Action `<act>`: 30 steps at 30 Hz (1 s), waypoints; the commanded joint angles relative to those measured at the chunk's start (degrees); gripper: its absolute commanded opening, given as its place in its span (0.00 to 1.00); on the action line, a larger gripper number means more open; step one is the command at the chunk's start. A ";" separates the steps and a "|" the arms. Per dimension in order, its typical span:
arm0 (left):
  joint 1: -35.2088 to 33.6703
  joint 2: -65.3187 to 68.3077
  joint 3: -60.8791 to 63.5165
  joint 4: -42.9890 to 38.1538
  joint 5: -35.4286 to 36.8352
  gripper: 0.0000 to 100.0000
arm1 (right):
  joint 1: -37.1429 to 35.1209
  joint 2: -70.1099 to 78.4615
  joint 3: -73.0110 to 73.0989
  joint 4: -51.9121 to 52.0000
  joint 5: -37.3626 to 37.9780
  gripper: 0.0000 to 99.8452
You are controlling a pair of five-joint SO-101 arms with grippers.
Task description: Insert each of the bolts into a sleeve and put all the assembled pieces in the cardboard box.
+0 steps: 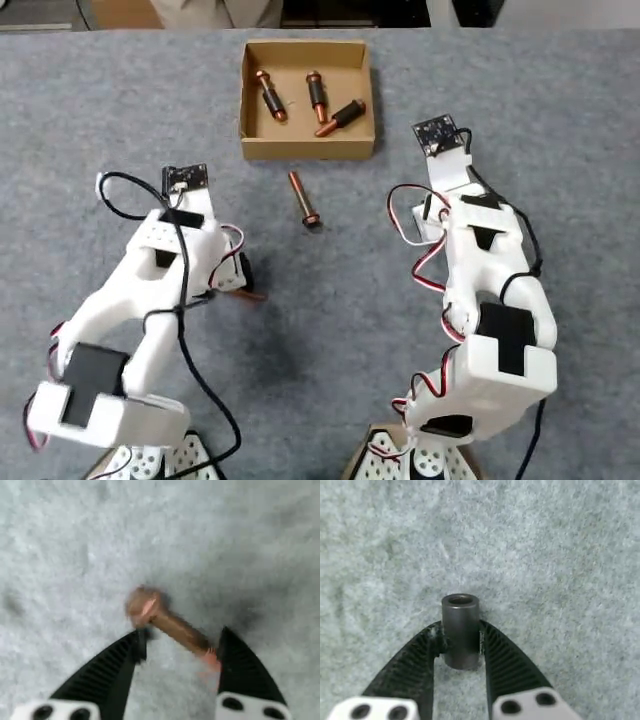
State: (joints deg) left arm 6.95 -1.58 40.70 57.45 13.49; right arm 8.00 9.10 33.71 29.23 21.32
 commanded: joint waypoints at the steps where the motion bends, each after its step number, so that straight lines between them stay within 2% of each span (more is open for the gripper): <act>1: -0.53 -0.57 0.79 -0.62 0.00 0.23 | 0.22 -3.30 -0.04 -1.14 -0.26 0.00; 3: -0.53 -0.57 0.79 -0.62 0.00 0.22 | 0.31 -3.30 -0.04 -1.14 -0.35 0.00; 9: -0.44 -0.48 0.79 -0.97 -0.09 0.11 | 0.48 -3.30 -0.13 -1.14 -0.09 0.00; 14: -0.44 -0.48 0.70 -1.05 -0.26 0.10 | 0.48 -3.38 -0.13 -1.14 -0.09 0.00; 25: -0.70 -0.84 -1.76 -0.62 -12.92 0.10 | 0.57 -3.47 -0.04 -1.14 -0.26 0.00; 28: -0.53 -0.84 -2.46 -0.88 -18.02 0.02 | 0.57 -3.47 -0.04 -1.14 -0.26 0.00; 30: -0.70 -0.40 -3.16 -0.70 -21.01 0.03 | 0.57 -3.47 -0.04 -1.14 -0.26 0.00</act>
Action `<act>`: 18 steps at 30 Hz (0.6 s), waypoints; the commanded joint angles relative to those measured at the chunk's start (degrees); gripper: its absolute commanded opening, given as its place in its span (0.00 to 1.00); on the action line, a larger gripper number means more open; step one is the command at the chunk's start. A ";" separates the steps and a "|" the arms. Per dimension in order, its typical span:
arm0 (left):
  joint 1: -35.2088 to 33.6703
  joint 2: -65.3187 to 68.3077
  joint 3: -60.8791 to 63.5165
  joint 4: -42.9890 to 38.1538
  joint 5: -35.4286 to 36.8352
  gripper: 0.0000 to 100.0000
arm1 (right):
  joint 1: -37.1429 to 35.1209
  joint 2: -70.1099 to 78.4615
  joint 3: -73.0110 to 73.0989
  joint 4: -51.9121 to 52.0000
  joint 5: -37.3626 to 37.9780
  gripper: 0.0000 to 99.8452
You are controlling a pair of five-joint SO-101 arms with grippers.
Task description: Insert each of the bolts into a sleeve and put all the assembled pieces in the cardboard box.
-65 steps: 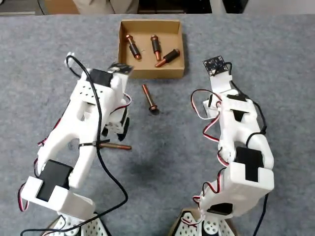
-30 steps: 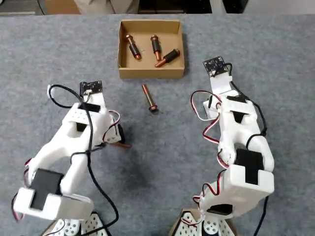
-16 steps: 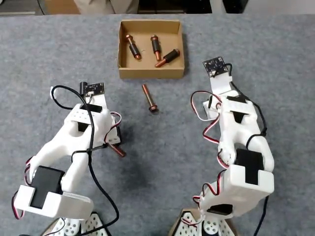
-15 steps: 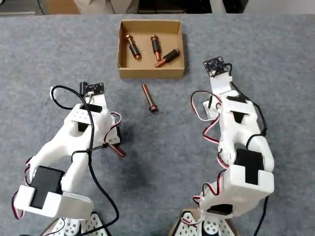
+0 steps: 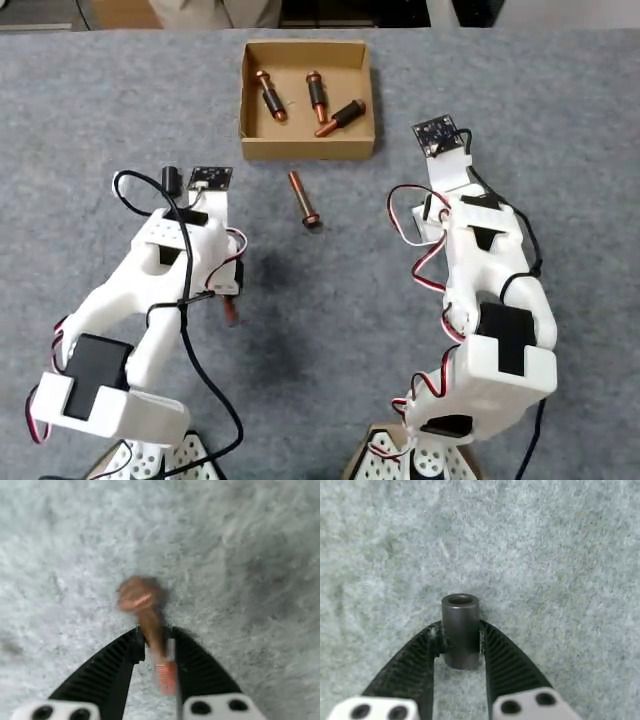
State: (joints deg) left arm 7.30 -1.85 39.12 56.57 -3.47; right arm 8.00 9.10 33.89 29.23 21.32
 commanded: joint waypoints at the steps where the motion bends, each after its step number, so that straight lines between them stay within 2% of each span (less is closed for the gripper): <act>1: -1.23 -0.13 -1.85 0.09 -5.19 0.03 | 0.57 -3.47 -0.22 -1.14 -0.26 0.00; 6: -1.14 -0.13 -2.20 0.26 -12.22 0.02 | 0.57 -3.56 -0.22 -1.14 -0.26 0.00; 10: -1.41 -0.13 -2.02 0.35 -12.92 0.03 | 0.57 -3.56 -0.22 -1.14 -0.26 0.00; 12: -1.41 -0.13 -2.11 0.35 -12.66 0.06 | 0.57 -3.56 -0.22 -1.14 -0.35 0.00; 16: -1.41 -0.31 -2.29 0.09 -7.65 0.20 | 0.57 -3.56 -0.22 -1.14 -0.44 0.00; 18: -1.32 -0.40 -2.29 -0.09 -6.42 0.22 | 0.57 -3.56 -0.22 -1.14 -0.44 0.00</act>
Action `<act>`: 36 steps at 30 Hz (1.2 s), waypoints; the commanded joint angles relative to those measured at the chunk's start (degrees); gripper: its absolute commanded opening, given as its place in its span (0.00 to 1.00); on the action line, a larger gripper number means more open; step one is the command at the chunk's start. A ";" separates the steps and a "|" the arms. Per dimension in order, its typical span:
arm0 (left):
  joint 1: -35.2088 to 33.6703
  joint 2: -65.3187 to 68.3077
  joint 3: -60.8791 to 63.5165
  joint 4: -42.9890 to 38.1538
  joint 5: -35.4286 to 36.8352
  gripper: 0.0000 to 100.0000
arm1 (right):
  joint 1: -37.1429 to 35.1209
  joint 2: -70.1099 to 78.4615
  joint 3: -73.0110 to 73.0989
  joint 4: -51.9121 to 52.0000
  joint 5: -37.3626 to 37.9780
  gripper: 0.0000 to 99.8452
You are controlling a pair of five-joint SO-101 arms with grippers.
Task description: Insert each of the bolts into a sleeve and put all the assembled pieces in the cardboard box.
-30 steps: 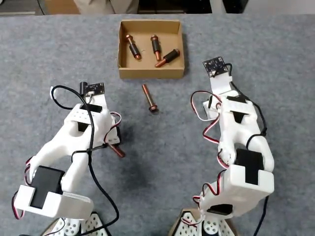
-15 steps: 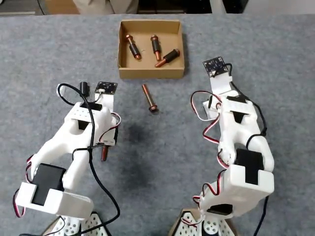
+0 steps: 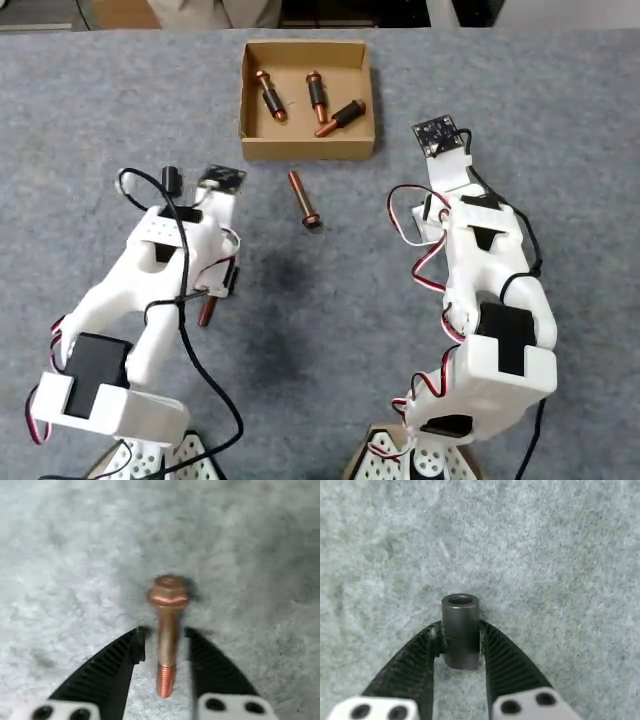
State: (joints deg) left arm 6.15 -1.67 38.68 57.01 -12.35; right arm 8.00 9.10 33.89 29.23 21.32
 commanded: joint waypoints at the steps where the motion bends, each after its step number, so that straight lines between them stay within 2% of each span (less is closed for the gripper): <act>1: -0.18 -0.66 -2.20 -0.53 2.46 0.22 | 0.57 -3.56 -0.22 -1.14 -0.44 0.00; 8: 0.00 -0.31 -5.27 -0.44 2.81 0.17 | 0.57 -3.56 -0.22 -1.14 -0.44 0.00; 23: 0.00 -0.13 -4.40 -0.62 2.73 0.17 | 0.57 -3.56 -0.22 -1.14 -0.44 0.00; 28: -0.18 4.88 -5.19 -0.44 2.81 0.17 | 0.57 -3.56 -0.31 -1.14 -0.44 0.00; 30: -0.26 7.08 -6.95 0.00 2.81 0.14 | 0.57 -3.56 -0.31 -1.14 -0.44 0.00; 34: -0.26 10.42 -11.34 2.37 2.81 0.02 | 0.57 -3.56 -0.31 -1.14 -0.35 0.00; 36: -0.18 11.38 -12.22 2.29 2.81 0.02 | 0.57 -3.56 -0.31 -1.14 -0.26 0.00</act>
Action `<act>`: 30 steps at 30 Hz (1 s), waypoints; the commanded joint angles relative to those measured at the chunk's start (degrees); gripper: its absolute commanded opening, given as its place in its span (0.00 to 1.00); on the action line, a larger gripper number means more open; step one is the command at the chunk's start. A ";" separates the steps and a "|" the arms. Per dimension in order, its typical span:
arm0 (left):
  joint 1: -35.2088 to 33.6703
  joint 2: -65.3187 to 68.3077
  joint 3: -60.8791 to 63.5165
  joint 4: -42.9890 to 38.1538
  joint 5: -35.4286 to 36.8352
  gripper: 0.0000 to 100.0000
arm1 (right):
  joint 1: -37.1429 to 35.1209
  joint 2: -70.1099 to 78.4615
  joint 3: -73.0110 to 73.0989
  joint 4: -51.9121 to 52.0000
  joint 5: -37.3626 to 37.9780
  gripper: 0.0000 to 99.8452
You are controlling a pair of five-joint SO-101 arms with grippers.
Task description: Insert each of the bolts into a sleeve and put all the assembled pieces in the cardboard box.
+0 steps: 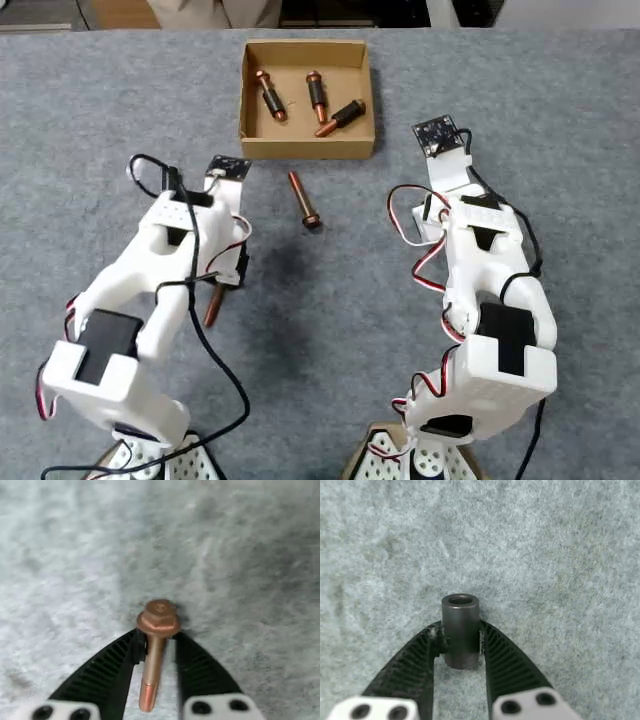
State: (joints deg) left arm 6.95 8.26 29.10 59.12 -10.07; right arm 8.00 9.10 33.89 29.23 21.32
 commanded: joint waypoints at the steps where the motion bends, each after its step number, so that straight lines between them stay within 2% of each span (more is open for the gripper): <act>1: -0.88 1.71 -2.81 0.18 0.53 0.02 | 0.57 -3.56 -0.31 -1.14 -0.26 0.00; 5: -0.62 -1.19 -2.29 1.14 0.09 0.02 | 0.57 -3.47 -0.31 -1.14 -0.18 0.00; 10: -0.53 -10.95 -2.20 6.33 -0.09 0.02 | 0.57 -3.56 -0.13 -1.14 -0.09 0.00; 15: -0.62 -24.75 -1.32 13.71 -5.27 0.02 | 0.57 -6.64 -0.13 2.73 -0.53 0.00; 18: -1.32 -34.15 1.58 15.91 -8.62 0.02 | 0.22 -17.98 0.40 13.45 -0.53 0.00; 23: -2.11 -52.88 8.44 16.26 -10.73 0.02 | -0.04 -44.88 5.93 20.57 0.00 0.00; 27: -1.67 -68.35 13.36 15.82 -10.73 0.02 | -1.98 -65.36 14.11 21.19 0.00 0.00; 30: -1.76 -77.32 16.18 13.19 -10.46 0.02 | -8.40 -77.32 23.87 18.90 0.00 0.00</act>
State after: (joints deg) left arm 5.54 -59.69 44.22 74.86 -20.18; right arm 5.27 -54.55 50.95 50.33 21.32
